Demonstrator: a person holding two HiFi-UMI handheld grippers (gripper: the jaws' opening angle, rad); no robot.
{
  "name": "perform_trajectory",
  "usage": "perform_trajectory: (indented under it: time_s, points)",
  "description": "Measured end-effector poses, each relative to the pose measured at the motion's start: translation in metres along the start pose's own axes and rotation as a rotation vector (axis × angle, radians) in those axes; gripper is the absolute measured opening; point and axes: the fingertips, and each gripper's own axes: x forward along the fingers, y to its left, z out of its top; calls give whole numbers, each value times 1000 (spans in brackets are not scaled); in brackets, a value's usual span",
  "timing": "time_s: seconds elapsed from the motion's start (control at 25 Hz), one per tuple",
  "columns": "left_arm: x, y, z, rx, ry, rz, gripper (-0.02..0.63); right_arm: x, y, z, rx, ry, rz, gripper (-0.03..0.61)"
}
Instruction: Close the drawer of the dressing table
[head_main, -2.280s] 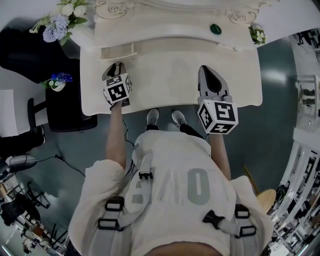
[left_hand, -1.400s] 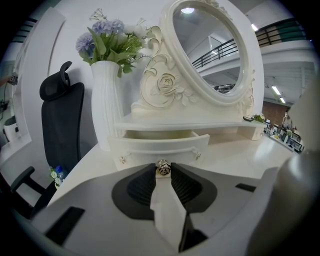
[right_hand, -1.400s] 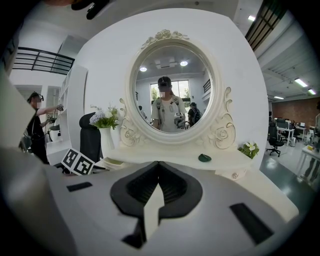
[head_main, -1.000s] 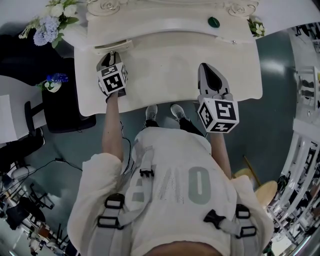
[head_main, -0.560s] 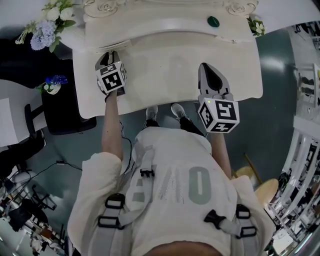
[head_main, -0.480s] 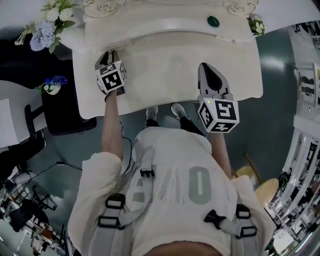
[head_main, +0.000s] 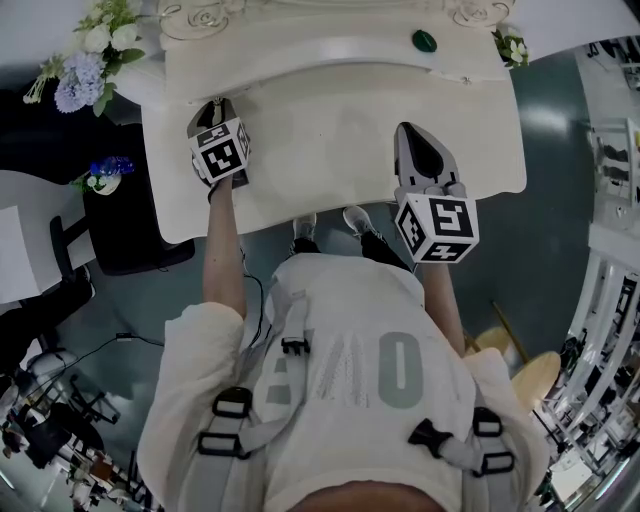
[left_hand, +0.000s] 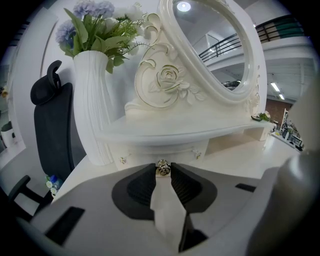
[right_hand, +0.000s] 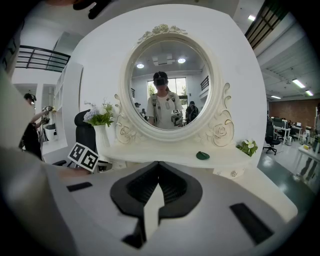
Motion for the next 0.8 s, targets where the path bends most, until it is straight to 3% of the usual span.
perform_trajectory:
  time_s: [0.8]
  points:
    - [5, -2, 3, 25, 8, -6, 104, 4, 1, -1, -2, 2, 16, 8]
